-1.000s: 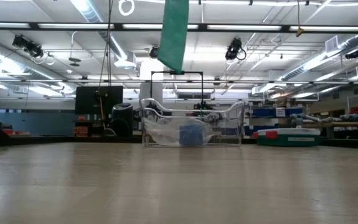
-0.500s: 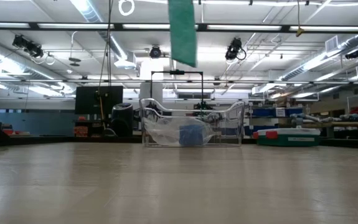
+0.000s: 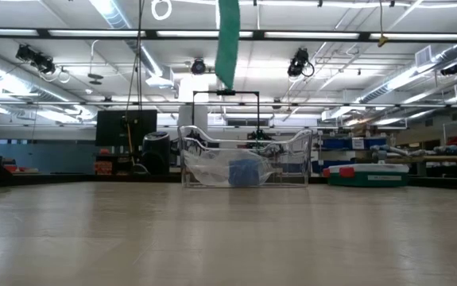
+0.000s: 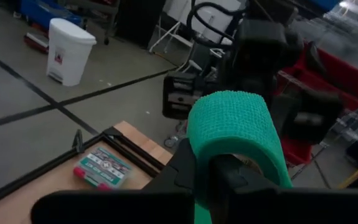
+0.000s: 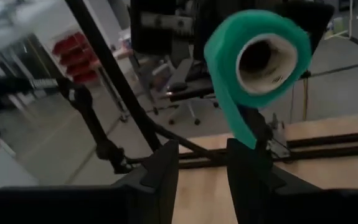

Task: Roll bandage
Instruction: Roll the sky blue bandage

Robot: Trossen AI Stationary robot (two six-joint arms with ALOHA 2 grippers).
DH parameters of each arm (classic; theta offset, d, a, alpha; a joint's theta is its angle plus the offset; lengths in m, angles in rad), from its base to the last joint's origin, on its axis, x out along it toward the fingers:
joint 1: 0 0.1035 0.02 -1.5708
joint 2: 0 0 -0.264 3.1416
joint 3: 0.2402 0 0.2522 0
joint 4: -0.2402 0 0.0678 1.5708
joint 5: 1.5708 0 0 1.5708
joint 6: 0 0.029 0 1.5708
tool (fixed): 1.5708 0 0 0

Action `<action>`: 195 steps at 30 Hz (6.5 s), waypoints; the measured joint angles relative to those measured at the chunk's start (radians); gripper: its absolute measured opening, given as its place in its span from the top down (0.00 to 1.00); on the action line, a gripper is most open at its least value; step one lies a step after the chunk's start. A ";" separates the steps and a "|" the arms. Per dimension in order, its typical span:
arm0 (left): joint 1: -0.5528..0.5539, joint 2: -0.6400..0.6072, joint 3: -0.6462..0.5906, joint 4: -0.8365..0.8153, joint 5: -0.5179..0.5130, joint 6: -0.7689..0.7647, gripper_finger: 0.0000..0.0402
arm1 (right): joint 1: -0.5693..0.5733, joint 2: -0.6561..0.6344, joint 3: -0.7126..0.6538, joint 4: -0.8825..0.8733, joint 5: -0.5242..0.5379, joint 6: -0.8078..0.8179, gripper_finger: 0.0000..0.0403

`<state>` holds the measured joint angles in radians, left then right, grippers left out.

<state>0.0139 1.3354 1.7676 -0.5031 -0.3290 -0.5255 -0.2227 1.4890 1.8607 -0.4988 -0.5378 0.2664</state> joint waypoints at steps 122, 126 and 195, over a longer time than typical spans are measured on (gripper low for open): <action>0.062 0.042 0.000 0.107 0.295 -0.290 0.95 | -0.167 0.128 0.002 -0.041 -0.103 -0.309 1.00; 0.061 0.061 0.000 0.099 0.314 -0.298 0.95 | -0.188 0.128 0.002 -0.030 -0.113 -0.296 1.00; 0.072 0.071 0.000 0.043 0.375 -0.476 0.95 | 0.106 -0.047 0.002 0.010 0.388 -0.568 0.38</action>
<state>0.0860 1.4059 1.7672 -0.4603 0.0461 -1.0012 -0.1169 1.4418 1.8626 -0.4892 -0.1501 -0.3014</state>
